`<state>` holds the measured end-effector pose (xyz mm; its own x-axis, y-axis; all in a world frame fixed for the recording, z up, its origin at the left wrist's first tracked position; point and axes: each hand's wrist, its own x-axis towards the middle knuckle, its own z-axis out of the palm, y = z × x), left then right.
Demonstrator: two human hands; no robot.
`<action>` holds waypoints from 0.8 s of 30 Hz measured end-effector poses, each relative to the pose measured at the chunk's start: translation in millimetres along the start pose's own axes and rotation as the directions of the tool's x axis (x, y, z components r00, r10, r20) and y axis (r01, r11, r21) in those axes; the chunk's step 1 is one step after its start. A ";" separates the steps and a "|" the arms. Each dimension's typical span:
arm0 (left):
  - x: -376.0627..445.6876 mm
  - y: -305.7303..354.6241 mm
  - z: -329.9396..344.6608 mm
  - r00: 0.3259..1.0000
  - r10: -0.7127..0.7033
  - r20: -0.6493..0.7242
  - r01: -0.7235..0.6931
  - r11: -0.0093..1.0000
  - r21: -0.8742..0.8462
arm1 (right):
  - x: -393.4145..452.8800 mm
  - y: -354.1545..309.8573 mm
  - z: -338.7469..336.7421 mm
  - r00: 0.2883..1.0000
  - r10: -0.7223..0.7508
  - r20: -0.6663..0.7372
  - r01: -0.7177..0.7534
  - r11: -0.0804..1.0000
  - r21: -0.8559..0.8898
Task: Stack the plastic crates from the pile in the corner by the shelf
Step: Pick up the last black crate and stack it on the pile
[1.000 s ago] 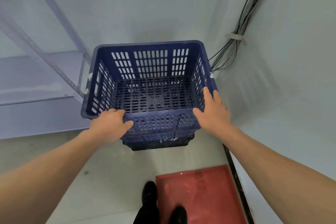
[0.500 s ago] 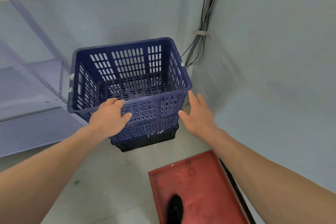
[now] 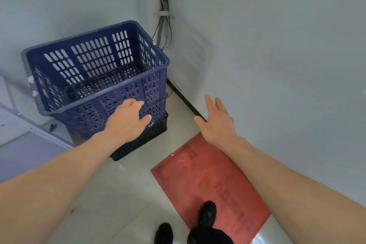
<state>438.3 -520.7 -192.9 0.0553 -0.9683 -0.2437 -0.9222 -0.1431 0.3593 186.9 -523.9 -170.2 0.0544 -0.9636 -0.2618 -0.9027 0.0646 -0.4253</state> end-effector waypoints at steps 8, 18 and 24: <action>-45.8 84.5 50.6 0.970 0.225 0.087 -0.223 0.974 -0.032 | -97.2 85.0 -1.8 0.974 0.207 -0.092 -0.200 0.977 0.080; -163.5 202.7 136.7 0.861 0.454 0.226 -0.467 0.884 0.003 | -276.4 210.8 1.4 0.861 0.481 -0.165 -0.446 0.870 0.209; -262.2 262.4 177.8 0.783 0.564 0.263 -0.579 0.815 -0.021 | -402.0 266.3 5.9 0.787 0.582 -0.204 -0.533 0.808 0.251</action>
<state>113.7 -268.0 -194.9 -0.5772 -0.7850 -0.2252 -0.7753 0.4401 0.4531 -72.8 -117.8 -183.3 -0.5699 -0.7737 -0.2768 -0.6515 0.6308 -0.4215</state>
